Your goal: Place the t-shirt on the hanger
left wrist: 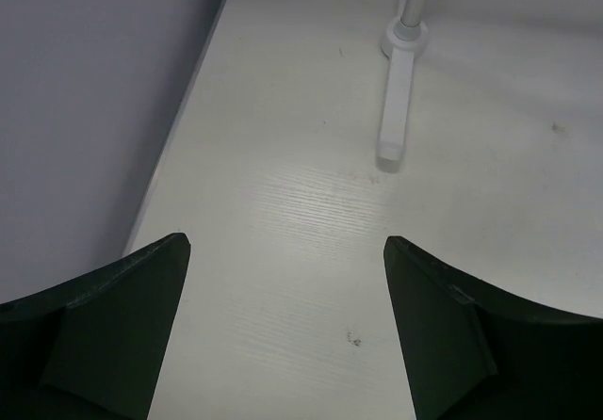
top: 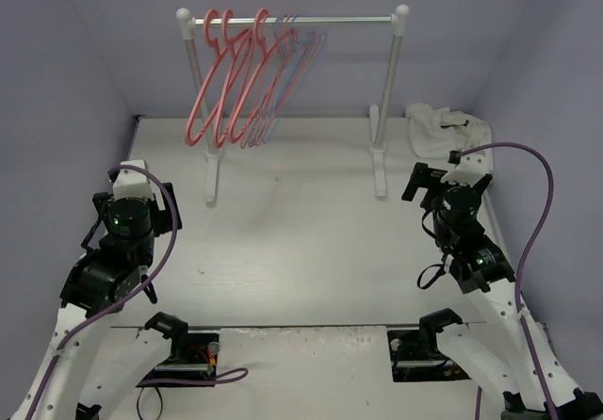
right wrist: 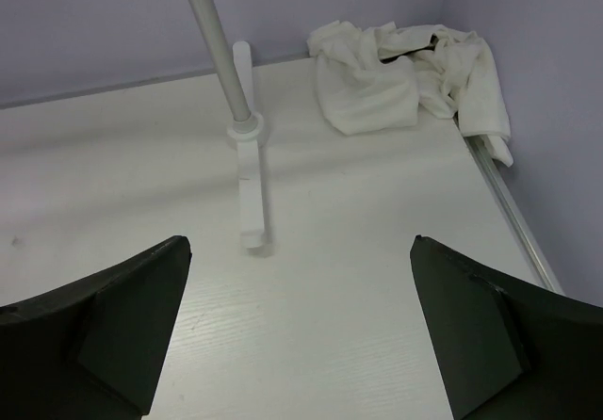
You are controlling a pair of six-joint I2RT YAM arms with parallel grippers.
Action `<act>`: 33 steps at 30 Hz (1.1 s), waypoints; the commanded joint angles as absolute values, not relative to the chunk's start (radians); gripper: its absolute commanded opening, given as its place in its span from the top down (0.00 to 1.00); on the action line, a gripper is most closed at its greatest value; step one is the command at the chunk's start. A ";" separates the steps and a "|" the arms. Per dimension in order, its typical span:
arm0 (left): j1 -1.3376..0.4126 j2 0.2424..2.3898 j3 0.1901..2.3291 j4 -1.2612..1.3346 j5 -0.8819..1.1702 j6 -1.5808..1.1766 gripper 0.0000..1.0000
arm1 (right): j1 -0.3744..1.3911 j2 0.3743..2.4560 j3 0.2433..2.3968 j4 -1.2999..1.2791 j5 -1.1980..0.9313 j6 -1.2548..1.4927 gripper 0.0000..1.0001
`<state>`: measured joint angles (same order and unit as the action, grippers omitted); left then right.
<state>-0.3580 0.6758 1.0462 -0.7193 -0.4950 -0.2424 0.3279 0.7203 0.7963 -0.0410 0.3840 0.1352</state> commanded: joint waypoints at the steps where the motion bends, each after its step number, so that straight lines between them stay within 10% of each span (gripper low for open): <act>1: -0.353 0.687 1.048 -0.656 -0.494 -0.247 0.20 | 0.328 0.748 0.810 0.037 0.434 0.174 0.00; 33: -0.353 0.674 1.012 -0.658 -0.405 -0.350 0.20 | -0.083 2.046 1.616 0.162 0.311 0.278 0.00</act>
<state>-0.3580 0.6536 0.9993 -0.7129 -0.4155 -0.3214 -0.0505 1.9647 1.4859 0.1086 0.3221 0.2982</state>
